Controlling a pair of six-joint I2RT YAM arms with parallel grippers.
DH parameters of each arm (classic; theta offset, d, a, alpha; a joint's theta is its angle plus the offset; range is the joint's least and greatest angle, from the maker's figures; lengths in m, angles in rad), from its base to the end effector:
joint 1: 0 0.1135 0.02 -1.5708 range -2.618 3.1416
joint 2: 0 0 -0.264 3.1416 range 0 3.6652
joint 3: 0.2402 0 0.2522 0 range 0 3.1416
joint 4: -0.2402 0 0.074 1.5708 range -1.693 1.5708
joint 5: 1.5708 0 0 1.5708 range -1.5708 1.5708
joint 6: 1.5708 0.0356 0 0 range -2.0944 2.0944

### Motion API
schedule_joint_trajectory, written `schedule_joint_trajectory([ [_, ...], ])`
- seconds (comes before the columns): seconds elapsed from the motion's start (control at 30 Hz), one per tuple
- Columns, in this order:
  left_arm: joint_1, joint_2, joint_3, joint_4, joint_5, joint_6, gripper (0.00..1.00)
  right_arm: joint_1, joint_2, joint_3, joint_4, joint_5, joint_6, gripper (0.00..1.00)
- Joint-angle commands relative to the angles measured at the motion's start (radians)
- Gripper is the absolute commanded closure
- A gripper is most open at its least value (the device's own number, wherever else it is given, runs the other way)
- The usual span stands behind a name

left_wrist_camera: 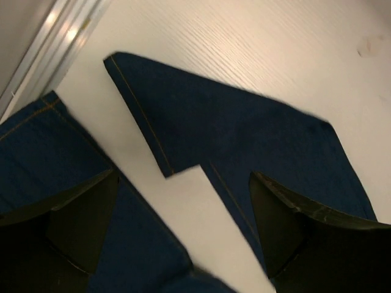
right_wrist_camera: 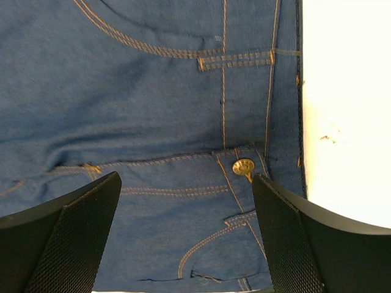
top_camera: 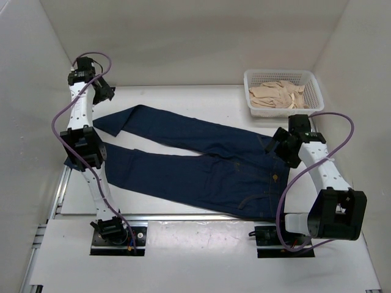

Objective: Fold and stack the trousers
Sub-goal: Flatten the trousers out

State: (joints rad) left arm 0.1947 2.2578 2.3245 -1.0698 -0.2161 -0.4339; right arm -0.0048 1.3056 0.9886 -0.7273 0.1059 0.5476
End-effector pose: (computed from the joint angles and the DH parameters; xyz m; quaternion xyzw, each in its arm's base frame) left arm 0.4757 0.1016 0.3021 -0.3238 0.8983 0.0696 0.2888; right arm 0.2572 -0.0050 0.2543 0.2762 0.9239 0.0204 0.2640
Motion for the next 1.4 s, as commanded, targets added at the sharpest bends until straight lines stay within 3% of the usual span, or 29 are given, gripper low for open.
schedule_joint_trajectory([
  [0.0,-0.038,-0.23,-0.071,0.016,0.09,0.07,0.0,0.003,-0.038,-0.045,0.008,-0.026,0.002,0.08],
  [0.1,-0.086,-0.253,-0.16,0.016,0.11,0.122,0.17,0.003,-0.049,-0.091,0.018,-0.037,0.002,0.08],
  [0.17,-0.104,-0.227,-0.207,0.025,0.089,0.141,0.55,0.003,-0.058,-0.103,0.028,-0.048,0.012,0.08],
  [0.2,-0.118,-0.212,-0.217,0.025,0.066,0.141,0.9,0.003,-0.058,-0.103,0.028,-0.048,0.012,0.08],
  [0.33,-0.129,-0.13,-0.243,0.004,-0.017,0.132,0.9,0.003,-0.078,-0.094,0.028,-0.057,0.012,0.08],
  [0.37,-0.129,-0.112,-0.254,0.004,-0.041,0.112,0.8,0.003,-0.078,-0.094,0.028,-0.057,0.012,0.08],
  [0.43,-0.129,-0.054,-0.254,-0.019,-0.066,0.103,0.47,0.003,-0.078,-0.082,0.028,-0.057,0.012,0.08],
  [0.47,-0.129,-0.037,-0.254,-0.019,-0.066,0.078,0.12,0.003,-0.078,-0.071,0.019,-0.057,0.012,0.08],
  [0.5,-0.129,-0.012,-0.276,-0.019,-0.075,0.063,0.0,0.003,-0.069,-0.062,0.019,-0.057,0.012,0.08],
  [0.57,-0.115,-0.003,-0.298,-0.019,-0.075,0.044,0.0,0.003,-0.069,-0.062,0.019,-0.057,0.012,0.08],
  [0.77,-0.075,0.04,-0.341,0.025,-0.095,0.012,0.14,0.003,-0.039,-0.053,0.019,-0.057,0.012,0.07],
  [1.07,-0.045,0.164,-0.183,-0.004,-0.08,0.003,0.4,0.003,0.0,-0.033,0.029,-0.057,0.003,0.07],
  [1.1,-0.044,0.164,-0.172,-0.015,-0.08,0.014,0.45,0.003,0.0,-0.033,0.029,-0.057,0.003,0.07],
  [1.17,-0.044,0.174,-0.146,-0.015,-0.069,0.024,0.85,0.003,0.0,-0.033,0.029,-0.048,0.003,0.07],
  [1.2,-0.044,0.174,-0.137,-0.015,-0.053,0.04,0.9,0.003,0.0,-0.033,0.029,-0.048,0.003,0.07],
  [1.37,-0.035,0.125,-0.086,-0.036,-0.049,0.073,0.9,0.012,0.0,-0.01,0.02,-0.071,-0.006,0.07],
])
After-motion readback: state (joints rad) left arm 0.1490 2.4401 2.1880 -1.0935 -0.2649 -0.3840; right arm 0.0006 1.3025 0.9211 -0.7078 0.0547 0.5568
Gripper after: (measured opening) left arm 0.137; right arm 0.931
